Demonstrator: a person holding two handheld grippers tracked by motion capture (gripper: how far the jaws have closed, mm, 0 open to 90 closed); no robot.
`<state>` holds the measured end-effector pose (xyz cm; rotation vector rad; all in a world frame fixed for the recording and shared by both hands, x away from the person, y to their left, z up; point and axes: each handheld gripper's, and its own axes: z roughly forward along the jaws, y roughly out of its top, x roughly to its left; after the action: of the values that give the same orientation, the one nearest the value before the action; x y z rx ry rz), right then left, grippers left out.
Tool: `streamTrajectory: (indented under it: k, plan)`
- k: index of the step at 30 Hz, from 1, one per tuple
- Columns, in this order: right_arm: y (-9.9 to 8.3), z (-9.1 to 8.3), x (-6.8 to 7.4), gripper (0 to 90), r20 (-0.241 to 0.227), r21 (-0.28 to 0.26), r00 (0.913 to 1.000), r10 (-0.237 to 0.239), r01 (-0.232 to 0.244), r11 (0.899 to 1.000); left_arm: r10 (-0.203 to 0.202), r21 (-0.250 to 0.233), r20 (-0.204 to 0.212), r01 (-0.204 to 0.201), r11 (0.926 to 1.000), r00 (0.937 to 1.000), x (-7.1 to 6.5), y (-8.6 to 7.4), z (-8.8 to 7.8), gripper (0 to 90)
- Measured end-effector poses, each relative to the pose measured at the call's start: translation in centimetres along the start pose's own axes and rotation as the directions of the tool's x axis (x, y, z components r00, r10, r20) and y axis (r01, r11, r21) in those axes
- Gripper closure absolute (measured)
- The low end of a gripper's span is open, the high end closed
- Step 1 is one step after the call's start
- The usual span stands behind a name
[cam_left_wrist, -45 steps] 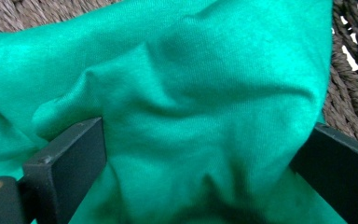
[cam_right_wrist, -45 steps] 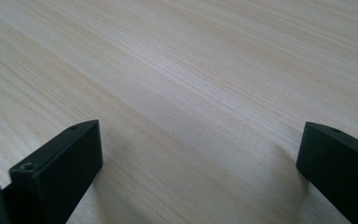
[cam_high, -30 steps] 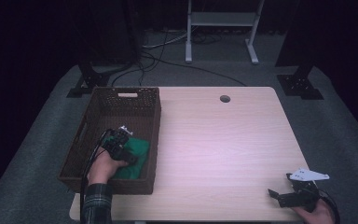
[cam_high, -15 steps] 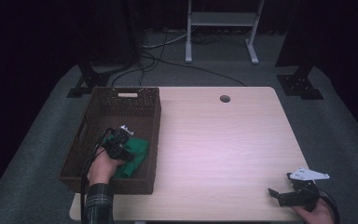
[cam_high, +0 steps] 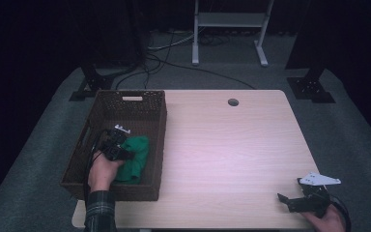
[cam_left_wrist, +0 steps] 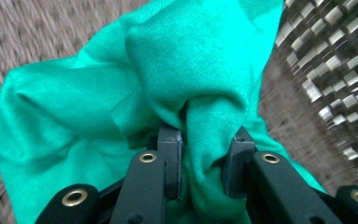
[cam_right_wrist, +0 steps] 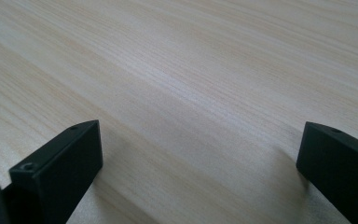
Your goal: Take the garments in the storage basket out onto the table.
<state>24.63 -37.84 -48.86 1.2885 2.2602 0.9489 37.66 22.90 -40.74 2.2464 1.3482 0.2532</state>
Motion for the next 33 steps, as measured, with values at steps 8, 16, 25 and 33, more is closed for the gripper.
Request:
streamTrajectory:
  k: [8, 16, 25, 33]
  plan:
    - [0.1, 0.1, 0.0, 0.0, 0.001, -0.001, 1.0, 0.001, -0.001, 1.0, -0.013, -0.15, 0.079, 0.025, 0.9883, 0.9968, 0.3, -0.2, -1.5, 73.9]
    - [0.2, 0.2, 0.0, 0.0, -0.001, 0.0, 1.0, 0.001, -0.001, 1.0, 0.011, -0.244, 0.12, 0.018, 0.9696, 0.9927, 0.2, -0.4, -2.5, 73.7]
    - [0.2, 0.2, -0.1, 0.0, 0.003, -0.001, 1.0, 0.002, -0.002, 1.0, 0.038, -0.327, 0.161, 0.017, 0.9447, 0.9861, 0.1, -0.7, -3.2, 73.5]
    - [0.3, 0.2, -0.1, 0.0, 0.0, 0.0, 1.0, 0.0, 0.0, 1.0, 0.045, -0.357, 0.182, 0.023, 0.9336, 0.9822, 0.4, -0.6, -3.5, 73.3]
